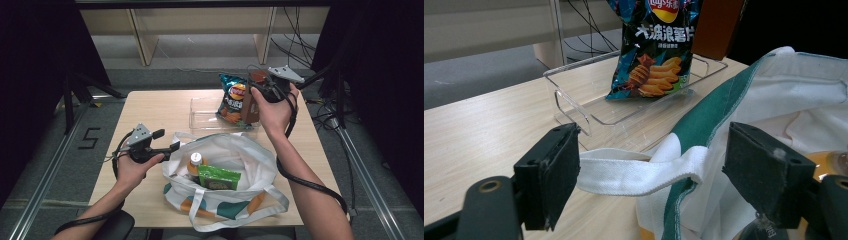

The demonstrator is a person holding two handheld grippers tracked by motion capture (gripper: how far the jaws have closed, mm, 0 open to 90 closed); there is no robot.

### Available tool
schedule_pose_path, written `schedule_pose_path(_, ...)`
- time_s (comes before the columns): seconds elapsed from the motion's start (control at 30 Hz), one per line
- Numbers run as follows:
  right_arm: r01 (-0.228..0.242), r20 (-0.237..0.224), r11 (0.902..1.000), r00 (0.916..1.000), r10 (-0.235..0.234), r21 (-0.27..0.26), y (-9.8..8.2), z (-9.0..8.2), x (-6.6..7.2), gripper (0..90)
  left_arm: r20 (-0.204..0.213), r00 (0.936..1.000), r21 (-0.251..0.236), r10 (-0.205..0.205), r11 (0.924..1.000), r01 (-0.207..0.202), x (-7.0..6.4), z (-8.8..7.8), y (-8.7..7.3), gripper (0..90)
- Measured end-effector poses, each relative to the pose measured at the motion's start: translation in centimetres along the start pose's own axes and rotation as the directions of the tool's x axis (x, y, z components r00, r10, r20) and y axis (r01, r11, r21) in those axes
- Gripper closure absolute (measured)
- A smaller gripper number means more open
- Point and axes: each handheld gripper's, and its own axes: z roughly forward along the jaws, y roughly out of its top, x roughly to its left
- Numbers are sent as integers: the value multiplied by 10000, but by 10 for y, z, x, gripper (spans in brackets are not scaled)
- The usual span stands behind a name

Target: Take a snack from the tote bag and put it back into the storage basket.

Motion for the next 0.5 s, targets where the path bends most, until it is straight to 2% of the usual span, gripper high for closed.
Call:
schedule_pose_path(0.1, 231, 55, 9997, 9997, -231, -25, -1, 3, -1, 395, 4, 10000, 2, 5, 10000, -5, 0, 0, 0, 214)
schedule_pose_path(0.17, 215, 82, 9998, 9997, -215, 17, -2, 4, -1, 395, 1, 10000, 12, 12, 10000, -12, 0, 0, 0, 214)
schedule_pose_path(0.2, -2, 64, 10000, 10000, 2, 40, -2, 5, -1, 394, 5, 10000, 13, 5, 10000, -5, 0, 0, 0, 214)
schedule_pose_path(0.23, 227, 89, 9997, 9997, -227, -20, -3, 6, -3, 395, 2, 10000, 21, 7, 10000, -7, 0, 0, 0, 214)
schedule_pose_path(0.27, 26, 161, 10000, 9999, -27, 63, -3, 7, -2, 395, 2, 10000, 21, 7, 10000, -7, 0, 0, 0, 214)
schedule_pose_path(0.5, -3, 246, 9999, 9997, 1, 108, -6, 10, -3, 395, 8, 10000, 11, 20, 10000, -20, 0, 0, 0, 214)
